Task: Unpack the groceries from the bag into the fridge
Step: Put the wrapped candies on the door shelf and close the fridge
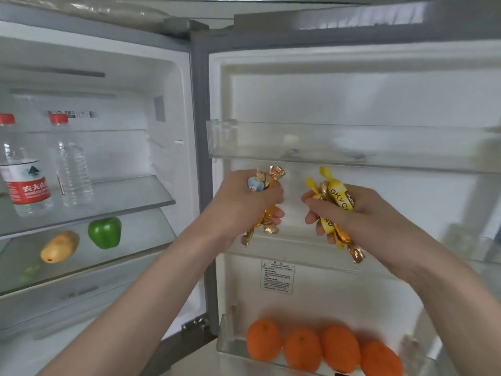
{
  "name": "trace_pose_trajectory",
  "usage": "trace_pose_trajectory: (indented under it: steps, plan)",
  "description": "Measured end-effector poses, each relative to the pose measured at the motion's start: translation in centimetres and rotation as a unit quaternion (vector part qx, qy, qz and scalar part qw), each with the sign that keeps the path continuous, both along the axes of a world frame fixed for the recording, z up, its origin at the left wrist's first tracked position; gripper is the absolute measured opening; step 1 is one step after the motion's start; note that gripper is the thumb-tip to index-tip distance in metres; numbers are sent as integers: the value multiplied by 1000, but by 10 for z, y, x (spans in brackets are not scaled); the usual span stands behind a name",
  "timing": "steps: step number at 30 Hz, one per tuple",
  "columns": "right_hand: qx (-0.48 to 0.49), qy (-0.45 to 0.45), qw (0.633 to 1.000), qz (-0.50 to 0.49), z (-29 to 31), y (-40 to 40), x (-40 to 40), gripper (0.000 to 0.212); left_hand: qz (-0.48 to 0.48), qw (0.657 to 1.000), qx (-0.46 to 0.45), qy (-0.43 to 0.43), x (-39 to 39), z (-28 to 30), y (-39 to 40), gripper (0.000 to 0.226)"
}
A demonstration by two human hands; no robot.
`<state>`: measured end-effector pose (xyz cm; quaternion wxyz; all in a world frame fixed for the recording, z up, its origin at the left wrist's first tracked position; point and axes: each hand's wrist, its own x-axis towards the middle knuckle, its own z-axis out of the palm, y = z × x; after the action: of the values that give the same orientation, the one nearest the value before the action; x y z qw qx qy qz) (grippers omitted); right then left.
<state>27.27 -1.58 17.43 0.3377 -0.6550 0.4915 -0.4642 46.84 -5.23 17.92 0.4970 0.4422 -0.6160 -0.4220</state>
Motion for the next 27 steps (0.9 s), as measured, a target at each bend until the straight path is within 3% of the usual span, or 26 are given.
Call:
trace_pose_trajectory:
  steps: [4,8,11,15,18,23,27]
  plan:
    - [6,121,992,-33,0,-20,-10,10,-38,992,0,-117,-11,4,-26,19]
    - [24,242,968,-55,-4,-40,-16,10,-54,961,-30,-269,-23,0,-50,13]
    - [22,311,946,-88,-6,-48,-17,12,-37,913,-73,-399,-29,-3,-57,5]
    - [-19,391,916,-83,-10,-52,-15,6,-21,833,-139,-535,-29,-6,-54,14]
    - [-9,411,909,-66,-11,-54,-16,5,-54,814,-105,-569,-27,-6,-53,11]
    - [-8,444,894,-66,-10,-59,-17,13,-96,816,-85,-564,-26,-6,-55,36]
    - [1,390,920,-44,-11,-59,-22,26,-89,832,-99,-538,-24,-9,-58,46]
